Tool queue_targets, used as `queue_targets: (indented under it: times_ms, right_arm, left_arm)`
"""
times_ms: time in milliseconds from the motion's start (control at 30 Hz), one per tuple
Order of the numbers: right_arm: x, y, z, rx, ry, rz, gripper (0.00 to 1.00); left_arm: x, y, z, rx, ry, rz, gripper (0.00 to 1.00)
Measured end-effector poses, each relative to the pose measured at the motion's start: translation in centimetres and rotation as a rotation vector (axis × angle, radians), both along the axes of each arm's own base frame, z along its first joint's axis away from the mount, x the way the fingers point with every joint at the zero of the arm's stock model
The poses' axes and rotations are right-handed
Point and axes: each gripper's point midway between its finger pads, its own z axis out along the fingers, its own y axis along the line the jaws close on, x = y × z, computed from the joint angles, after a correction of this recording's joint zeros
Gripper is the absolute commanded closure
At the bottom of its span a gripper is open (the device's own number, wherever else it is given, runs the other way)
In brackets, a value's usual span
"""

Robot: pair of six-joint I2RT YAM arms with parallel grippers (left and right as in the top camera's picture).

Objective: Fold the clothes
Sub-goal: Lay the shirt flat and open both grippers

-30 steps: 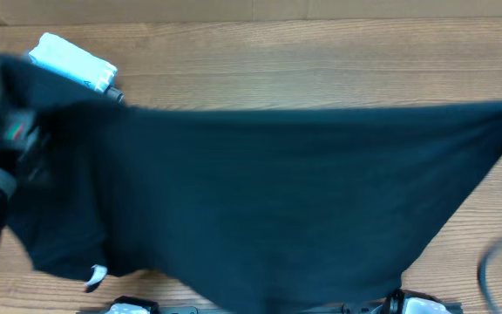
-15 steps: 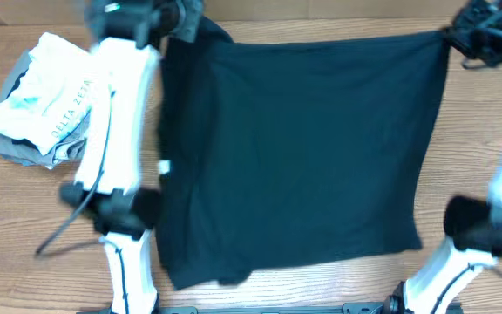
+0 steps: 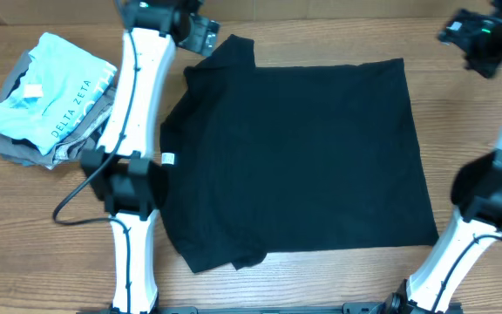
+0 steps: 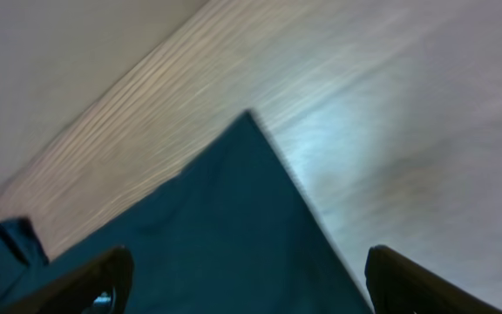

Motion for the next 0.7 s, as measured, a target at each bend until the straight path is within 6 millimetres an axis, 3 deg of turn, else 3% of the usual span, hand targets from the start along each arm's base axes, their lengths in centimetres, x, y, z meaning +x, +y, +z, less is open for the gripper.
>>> queue_targets:
  times_ms: [100, 167, 300, 367, 400, 433, 500, 567, 667, 700]
  right_arm:
    - [-3.5, -2.7, 1.8, 0.023, 0.028, -0.067, 0.15]
    - [-5.9, -3.5, 4.1, 0.036, 0.020, -0.100, 0.16]
    - [-9.7, -1.7, 9.2, 0.042, -0.024, -0.097, 0.16]
    - [-11.8, 0.1, 12.0, 0.036, -0.058, -0.080, 0.16]
    - [-12.7, 0.6, 13.0, 0.035, -0.068, -0.077, 0.14]
    - [-14.0, 1.6, 14.1, 0.033, -0.080, -0.070, 0.15]
    - [-16.2, 2.8, 16.1, 0.027, -0.106, -0.064, 0.16]
    - [-17.7, 3.6, 18.0, 0.007, -0.156, -0.061, 0.24]
    - [-19.4, 4.7, 20.2, -0.023, -0.219, -0.046, 0.66]
    - [-19.6, 5.0, 20.5, -0.023, -0.226, -0.043, 0.75]
  left_arm:
    - [-3.2, 1.5, 3.6, 0.009, 0.015, 0.019, 0.02]
    - [-5.9, 2.5, 7.4, 0.012, -0.009, 0.031, 0.08]
    - [-10.9, 3.3, 14.6, -0.011, -0.109, 0.041, 0.16]
    - [-13.5, 3.7, 17.2, -0.023, -0.143, 0.047, 0.18]
    - [-14.9, 3.9, 18.0, -0.025, -0.146, 0.050, 0.26]
    - [-16.3, 4.2, 18.7, -0.025, -0.144, 0.053, 0.34]
    - [-18.7, 4.5, 19.2, -0.034, -0.119, 0.062, 0.61]
    - [-20.3, 4.3, 18.9, -0.062, -0.077, 0.056, 0.74]
    - [-20.3, 2.8, 17.6, -0.132, -0.021, 0.016, 0.87]
    - [-20.1, 2.4, 16.6, -0.143, 0.017, 0.004, 0.88]
